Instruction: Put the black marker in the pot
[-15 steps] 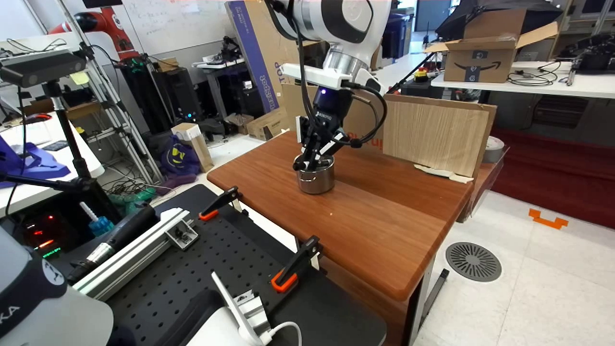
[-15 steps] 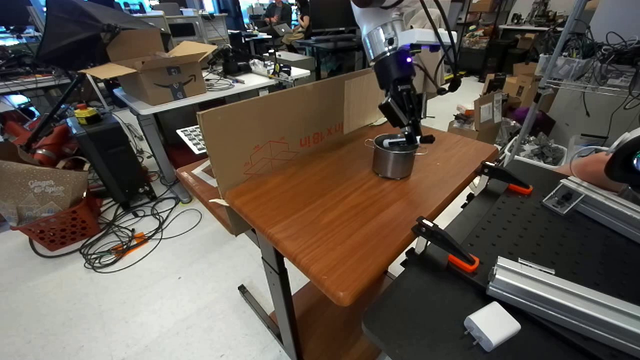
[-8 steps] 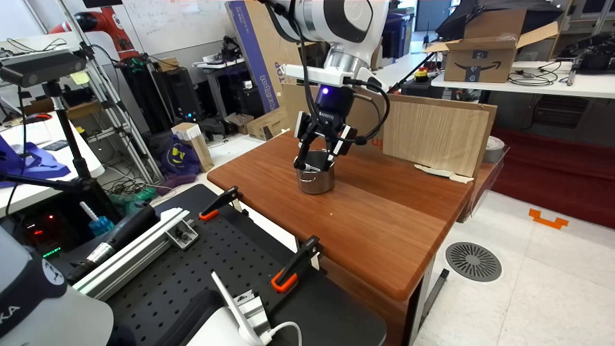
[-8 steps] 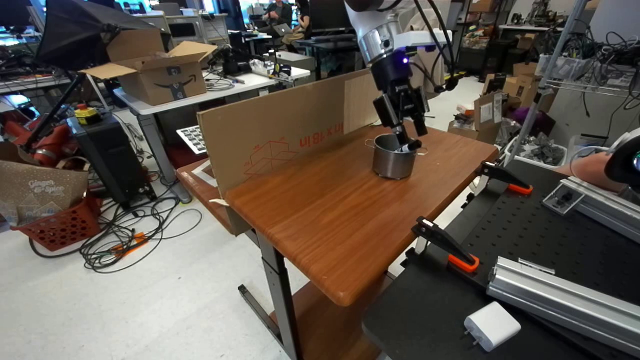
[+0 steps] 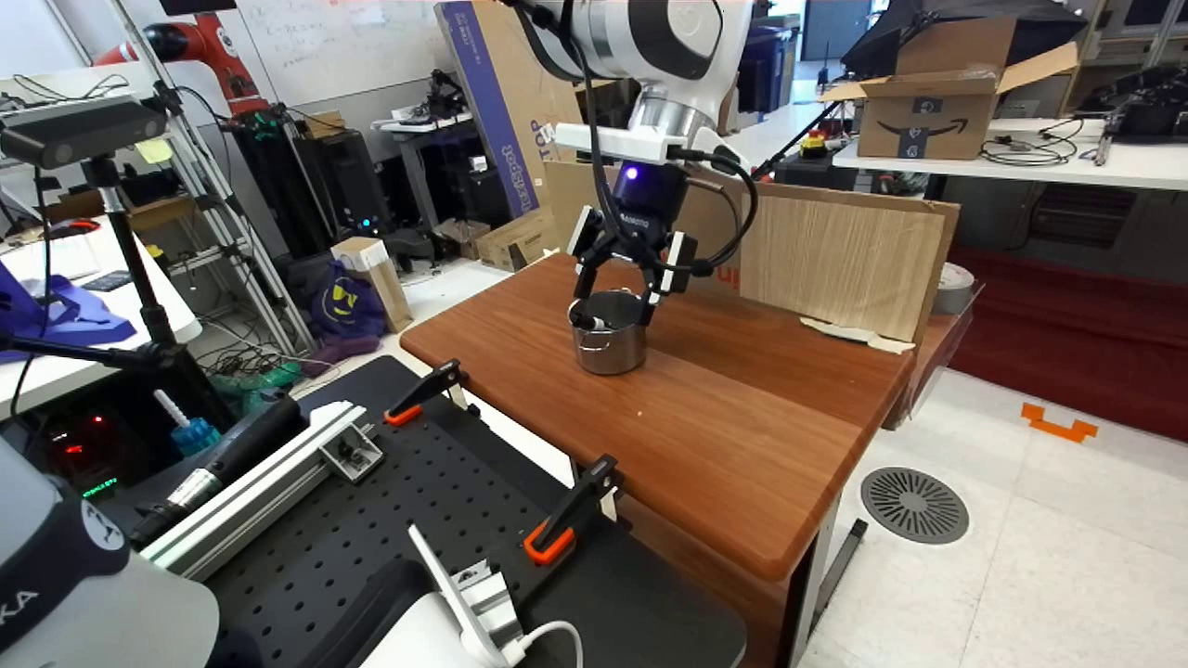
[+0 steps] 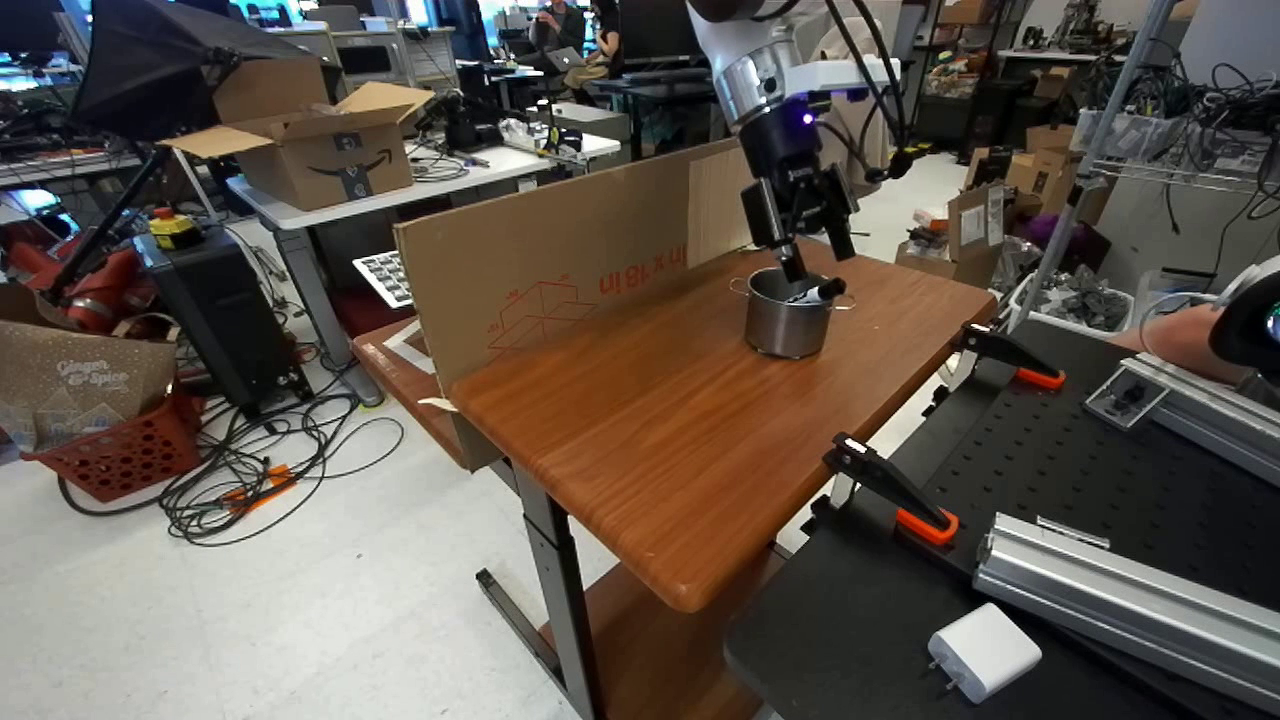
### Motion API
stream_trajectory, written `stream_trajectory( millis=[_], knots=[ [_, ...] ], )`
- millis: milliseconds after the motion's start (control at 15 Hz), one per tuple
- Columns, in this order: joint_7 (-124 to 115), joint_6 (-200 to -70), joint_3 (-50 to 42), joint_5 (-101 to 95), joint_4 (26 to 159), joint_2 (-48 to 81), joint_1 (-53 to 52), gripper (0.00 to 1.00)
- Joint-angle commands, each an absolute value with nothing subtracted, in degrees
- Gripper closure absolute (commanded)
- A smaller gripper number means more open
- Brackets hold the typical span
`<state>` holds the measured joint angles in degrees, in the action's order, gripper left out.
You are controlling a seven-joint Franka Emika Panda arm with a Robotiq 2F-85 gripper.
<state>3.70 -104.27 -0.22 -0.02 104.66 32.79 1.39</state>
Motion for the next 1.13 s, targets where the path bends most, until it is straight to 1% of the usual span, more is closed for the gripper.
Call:
stream_trajectory(
  millis=[0,267,333,533,1067],
  knots=[
    [3.3,-102.4,-0.4,-0.7,104.9,31.3,1.2,0.0],
    [4.4,-104.4,-0.3,-0.4,108.2,26.5,1.6,0.0],
    [3.8,-104.1,-0.2,0.0,105.6,29.3,1.5,0.0],
    [3.8,-104.2,-0.3,0.0,107.2,27.2,1.5,0.0],
    [3.8,-104.2,-0.3,0.0,107.7,27.2,1.5,0.0]
  ],
)
